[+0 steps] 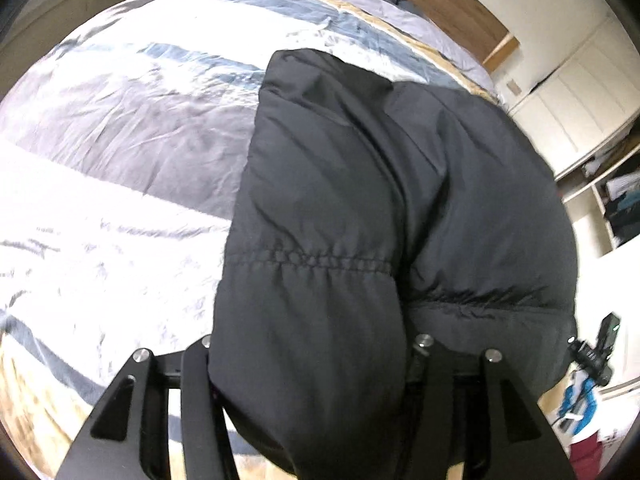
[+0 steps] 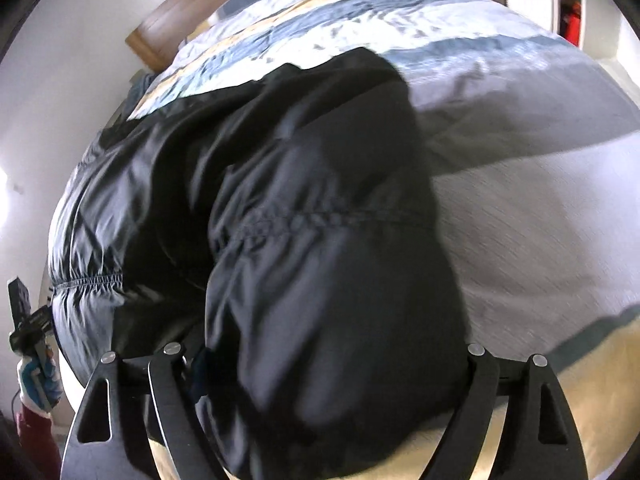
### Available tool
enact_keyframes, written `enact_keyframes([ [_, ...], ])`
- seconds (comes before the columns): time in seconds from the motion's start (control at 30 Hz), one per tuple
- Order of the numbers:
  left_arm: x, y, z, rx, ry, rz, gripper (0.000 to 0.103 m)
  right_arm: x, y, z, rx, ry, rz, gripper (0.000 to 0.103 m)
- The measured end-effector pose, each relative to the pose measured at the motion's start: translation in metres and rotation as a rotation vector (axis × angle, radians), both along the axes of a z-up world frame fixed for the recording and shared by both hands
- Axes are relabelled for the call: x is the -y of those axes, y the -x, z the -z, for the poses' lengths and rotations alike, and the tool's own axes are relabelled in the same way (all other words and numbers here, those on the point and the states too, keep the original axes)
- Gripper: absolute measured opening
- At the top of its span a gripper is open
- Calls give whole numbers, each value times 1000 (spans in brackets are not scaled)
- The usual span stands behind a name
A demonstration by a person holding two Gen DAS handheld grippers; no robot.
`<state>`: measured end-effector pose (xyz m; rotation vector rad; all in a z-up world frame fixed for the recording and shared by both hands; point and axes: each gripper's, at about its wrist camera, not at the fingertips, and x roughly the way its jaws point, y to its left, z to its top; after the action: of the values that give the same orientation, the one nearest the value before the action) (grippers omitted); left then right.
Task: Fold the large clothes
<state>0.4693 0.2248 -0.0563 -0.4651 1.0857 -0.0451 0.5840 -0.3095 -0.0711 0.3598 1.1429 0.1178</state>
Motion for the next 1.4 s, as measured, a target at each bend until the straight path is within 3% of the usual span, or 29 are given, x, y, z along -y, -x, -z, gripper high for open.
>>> enact_keyframes([
  [0.13, -8, 17, -16, 10, 1, -23, 54, 15, 23, -6, 9, 57, 44, 87],
  [0.23, 2, 31, -21, 3, -87, -27, 54, 20, 34, -16, 7, 130, 48, 88],
  [0.3, 0, 39, -27, 0, -79, -51, 54, 25, 47, -20, 3, 166, 50, 88],
  [0.4, -6, 55, -32, -1, -81, -80, 55, 31, 67, -32, 20, 192, 54, 88],
  [0.6, 6, 64, -44, -5, -187, -118, 55, 26, 101, -59, 79, 199, 49, 88],
  [0.8, 16, 87, -53, 47, -200, -123, 54, 6, 126, -84, 143, 216, 26, 88],
  [1.4, 113, 181, -107, 262, -361, -133, 55, -42, 214, -141, 301, 254, -26, 88],
])
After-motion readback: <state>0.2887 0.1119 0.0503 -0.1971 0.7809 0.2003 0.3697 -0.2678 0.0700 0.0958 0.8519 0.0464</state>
